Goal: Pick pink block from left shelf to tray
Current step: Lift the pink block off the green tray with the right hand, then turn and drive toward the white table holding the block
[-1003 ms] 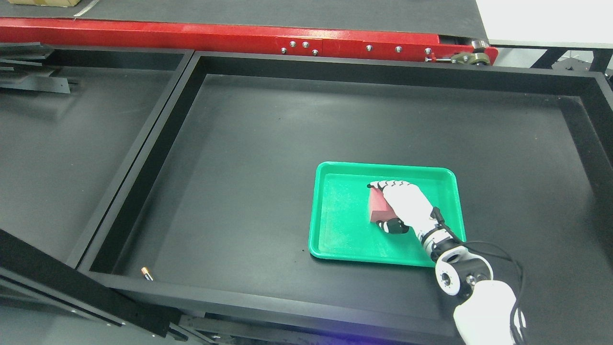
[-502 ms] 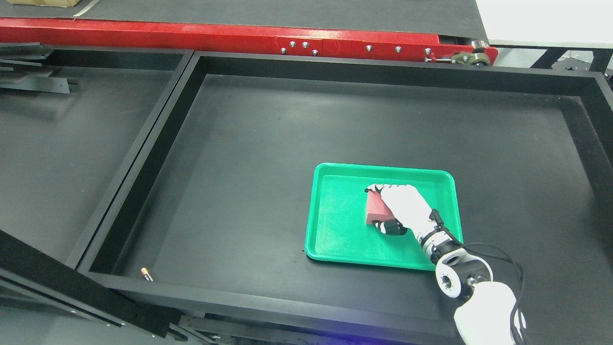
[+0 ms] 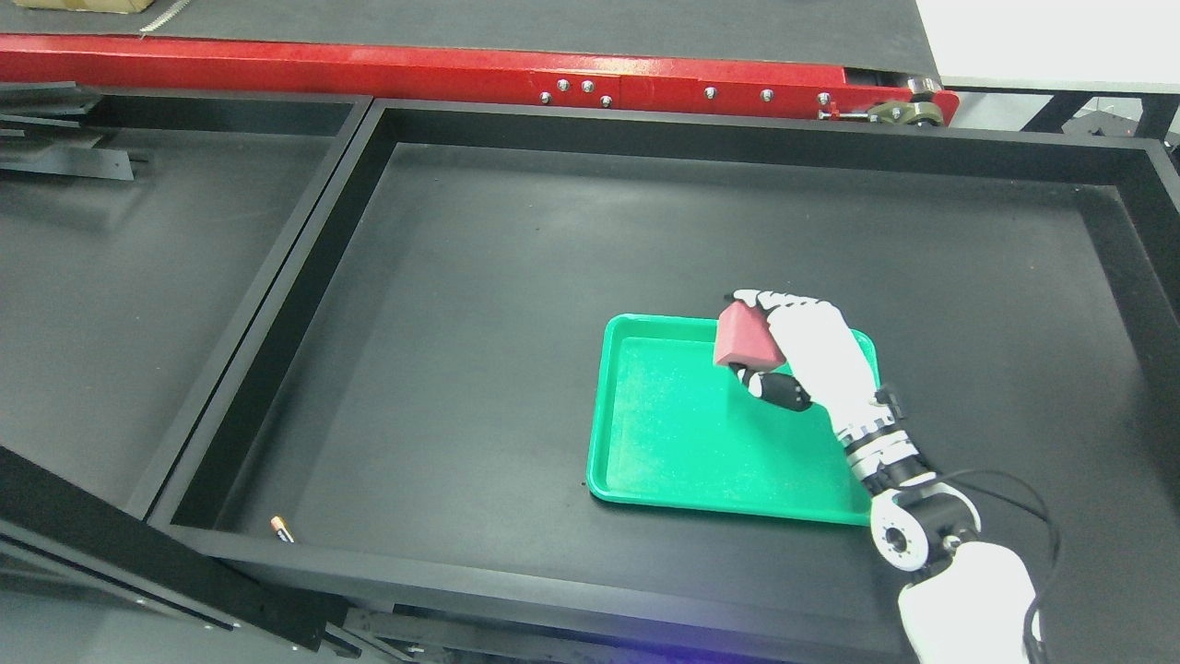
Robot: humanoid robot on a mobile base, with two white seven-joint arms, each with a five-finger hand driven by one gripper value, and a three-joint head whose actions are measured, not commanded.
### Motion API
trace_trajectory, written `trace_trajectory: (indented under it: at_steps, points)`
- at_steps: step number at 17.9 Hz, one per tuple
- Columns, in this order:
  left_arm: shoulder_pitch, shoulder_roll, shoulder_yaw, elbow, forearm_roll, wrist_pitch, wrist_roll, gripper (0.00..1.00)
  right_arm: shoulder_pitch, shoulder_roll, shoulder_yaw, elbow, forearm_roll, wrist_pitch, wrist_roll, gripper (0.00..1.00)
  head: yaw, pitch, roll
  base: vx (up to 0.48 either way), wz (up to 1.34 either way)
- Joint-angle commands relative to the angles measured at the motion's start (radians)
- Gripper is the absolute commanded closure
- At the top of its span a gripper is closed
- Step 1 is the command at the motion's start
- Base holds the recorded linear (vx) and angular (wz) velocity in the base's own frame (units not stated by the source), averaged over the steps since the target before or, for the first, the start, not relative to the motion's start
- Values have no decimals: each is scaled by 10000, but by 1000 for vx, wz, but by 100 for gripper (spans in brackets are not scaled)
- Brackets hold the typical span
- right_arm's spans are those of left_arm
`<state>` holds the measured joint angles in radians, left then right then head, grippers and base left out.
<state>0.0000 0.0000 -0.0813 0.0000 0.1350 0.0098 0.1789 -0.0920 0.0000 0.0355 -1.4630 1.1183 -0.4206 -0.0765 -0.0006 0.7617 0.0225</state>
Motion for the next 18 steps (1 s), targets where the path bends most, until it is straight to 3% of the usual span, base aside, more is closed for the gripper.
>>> trace_trajectory:
  at_steps: [1, 18]
  points:
    - [-291, 175, 0, -175, 0, -6, 6, 0, 337, -175, -1137, -1722, -1057, -105, -1290, 96, 0, 0, 0, 0, 0]
    - [-291, 175, 0, -175, 0, -6, 6, 0, 1043, -175, -1552, -1722, -2133, -120, -1290, 96, 0, 0, 0, -73, 36]
